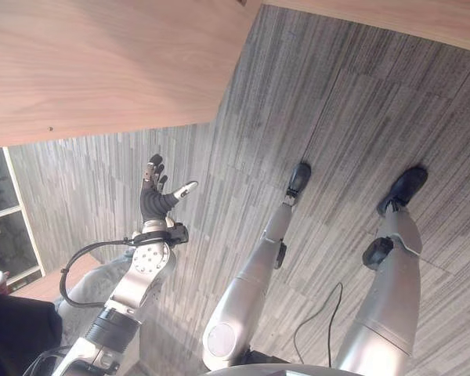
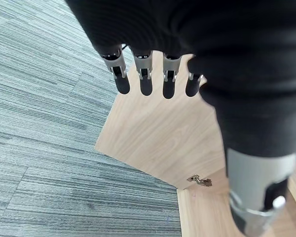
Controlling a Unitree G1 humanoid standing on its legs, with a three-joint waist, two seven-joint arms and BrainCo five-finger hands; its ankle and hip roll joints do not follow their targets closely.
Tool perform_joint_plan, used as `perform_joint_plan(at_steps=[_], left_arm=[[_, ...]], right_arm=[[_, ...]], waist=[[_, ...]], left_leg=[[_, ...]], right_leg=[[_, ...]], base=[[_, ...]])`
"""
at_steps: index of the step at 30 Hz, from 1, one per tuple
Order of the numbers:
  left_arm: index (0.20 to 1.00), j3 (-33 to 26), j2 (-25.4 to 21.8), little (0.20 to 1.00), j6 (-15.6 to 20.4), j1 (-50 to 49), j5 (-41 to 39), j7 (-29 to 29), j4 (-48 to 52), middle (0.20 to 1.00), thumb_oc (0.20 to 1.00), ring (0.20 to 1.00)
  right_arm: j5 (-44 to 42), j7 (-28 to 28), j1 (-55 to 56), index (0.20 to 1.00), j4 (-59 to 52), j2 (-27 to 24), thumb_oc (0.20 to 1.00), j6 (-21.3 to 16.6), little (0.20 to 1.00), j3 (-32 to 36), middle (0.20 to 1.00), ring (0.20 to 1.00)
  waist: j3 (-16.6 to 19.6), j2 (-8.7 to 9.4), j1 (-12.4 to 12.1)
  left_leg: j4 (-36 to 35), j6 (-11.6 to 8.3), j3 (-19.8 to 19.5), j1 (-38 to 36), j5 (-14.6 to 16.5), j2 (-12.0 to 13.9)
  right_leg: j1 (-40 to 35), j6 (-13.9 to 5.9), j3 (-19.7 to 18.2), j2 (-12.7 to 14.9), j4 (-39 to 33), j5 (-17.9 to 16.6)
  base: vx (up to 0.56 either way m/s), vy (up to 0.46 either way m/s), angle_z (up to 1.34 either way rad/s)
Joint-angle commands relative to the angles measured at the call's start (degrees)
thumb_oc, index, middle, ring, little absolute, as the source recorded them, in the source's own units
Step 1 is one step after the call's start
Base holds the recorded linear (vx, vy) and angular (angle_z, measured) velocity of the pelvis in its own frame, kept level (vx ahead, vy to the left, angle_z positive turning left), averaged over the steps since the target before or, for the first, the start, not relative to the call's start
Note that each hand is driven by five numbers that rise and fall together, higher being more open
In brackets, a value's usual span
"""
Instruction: Put the empty folder in the office cabinet
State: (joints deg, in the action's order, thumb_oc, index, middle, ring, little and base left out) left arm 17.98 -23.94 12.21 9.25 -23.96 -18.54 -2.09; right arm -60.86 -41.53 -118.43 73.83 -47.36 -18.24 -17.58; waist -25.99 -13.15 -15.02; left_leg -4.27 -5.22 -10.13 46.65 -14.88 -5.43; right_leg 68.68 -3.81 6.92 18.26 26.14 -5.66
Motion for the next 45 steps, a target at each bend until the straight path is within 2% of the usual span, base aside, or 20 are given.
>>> perform_joint_plan(at_steps=[1, 7, 14, 24, 25, 26, 38, 45], left_arm=[[1.0, 1.6, -1.67, 1.0, 2.04, -5.67, -0.86, -1.33, 0.36, 1.0, 1.0, 1.0], [1.0, 0.84, -1.6, 1.0, 2.1, -6.01, -1.19, -1.24, 0.68, 1.0, 1.0, 1.0], [1.0, -0.83, -1.72, 1.0, 1.89, -6.4, -1.65, -1.69, 1.25, 1.0, 1.0, 1.0], [1.0, -2.28, -1.67, 1.0, 1.9, -7.56, -2.65, -1.95, 1.7, 1.0, 1.0, 1.0], [1.0, -2.24, -1.66, 1.0, 1.91, -7.55, -2.69, -1.94, 1.57, 1.0, 1.0, 1.0], [1.0, -2.11, -1.66, 1.0, 1.97, -7.47, -2.67, -1.94, 1.47, 1.0, 1.0, 1.0], [1.0, -2.32, -1.59, 1.0, 2.17, -6.91, -2.45, -2.38, 2.02, 1.0, 1.0, 1.0], [1.0, -2.24, -1.36, 1.0, 2.07, -6.47, -3.56, -3.51, 0.91, 1.0, 1.0, 1.0]], right_arm=[[-0.16, 1.06, 5.4, 1.0, -4.87, -6.02, 1.0, -2.93, 1.0, -6.84, 1.0, 1.0], [-2.67, 3.63, 5.72, 1.0, -2.12, -5.2, 1.0, -0.87, 1.0, -7.04, 1.0, 1.0], [-7.4, 7.58, 5.9, 1.0, 2.76, -4.14, 1.0, 3.68, 1.0, -8.39, 1.0, 1.0], [-6.97, 8.65, 4.75, 1.0, 4.01, -3.81, 1.0, 4.91, 1.0, -10.85, 1.0, 1.0], [-6.02, 8.55, 4.54, 0.878, 4.17, -3.91, 0.878, 5.42, 0.878, -11.33, 0.878, 0.878], [-4.81, 8.53, 4.29, 0.2, 4.37, -3.97, 0.2, 5.98, 0.2, -12.03, 0.2, 0.2], [-5.4, 9.42, 4.52, 0.2, 4.99, -2.87, 0.2, 6.3, 0.2, -12.43, 0.2, 0.2], [-5.68, 5.42, 5.57, 0.2, 4.41, -0.8, 0.2, 4.52, 0.2, -9.53, 0.2, 0.2]], waist=[[8.29, -0.16, -0.67], [7.69, 0.04, 0.17], [6.65, 1.31, 1.61], [5.86, 2.11, 2.53], [5.76, 2.19, 2.6], [5.59, 2.26, 2.7], [5.01, 2.4, 2.96], [4.79, 2.09, 3.02]], left_leg=[[-0.73, -6.34, -0.49, -14.01, 16.72, 6.22], [-0.73, -6.28, -0.18, -14.27, 17.06, 6.31], [-0.73, -6.1, 0.69, -14.56, 17.59, 6.45], [-0.73, -6.09, 0.95, -14.47, 17.79, 6.79], [-0.73, -6.14, 0.93, -14.41, 17.74, 6.79], [-0.73, -6.2, 0.85, -14.36, 17.68, 6.76], [-0.73, -6.35, 0.96, -13.9, 17.72, 6.7], [-0.73, -6.29, 0.86, -14.06, 17.81, 6.83]], right_leg=[[-0.82, -7.5, -2.99, -1.79, 0.73, 9.91], [-0.9, -7.49, -3.31, -2.18, 0.73, 9.55], [-1.03, -7.29, -3.39, -2.64, 0.48, 8.78], [-1.64, -7.0, -3.27, -3.16, -0.85, 8.02], [-1.65, -6.98, -3.2, -3.12, -0.89, 7.99], [-1.64, -6.94, -3.17, -3.11, -0.92, 7.9], [-1.52, -6.7, -2.85, -3.57, -1.58, 7.21], [-2.49, -6.65, -2.66, -3.37, -2.59, 6.96]], base=[[0.0, 0.0, 0.0], [0.0, 0.017, -0.01], [-0.01, 0.022, -0.09], [0.0, 0.016, -0.05], [0.0, 0.0, 0.0], [0.0, 0.0, 0.0], [0.0, 0.008, 0.0], [0.0, 0.011, 0.0]])
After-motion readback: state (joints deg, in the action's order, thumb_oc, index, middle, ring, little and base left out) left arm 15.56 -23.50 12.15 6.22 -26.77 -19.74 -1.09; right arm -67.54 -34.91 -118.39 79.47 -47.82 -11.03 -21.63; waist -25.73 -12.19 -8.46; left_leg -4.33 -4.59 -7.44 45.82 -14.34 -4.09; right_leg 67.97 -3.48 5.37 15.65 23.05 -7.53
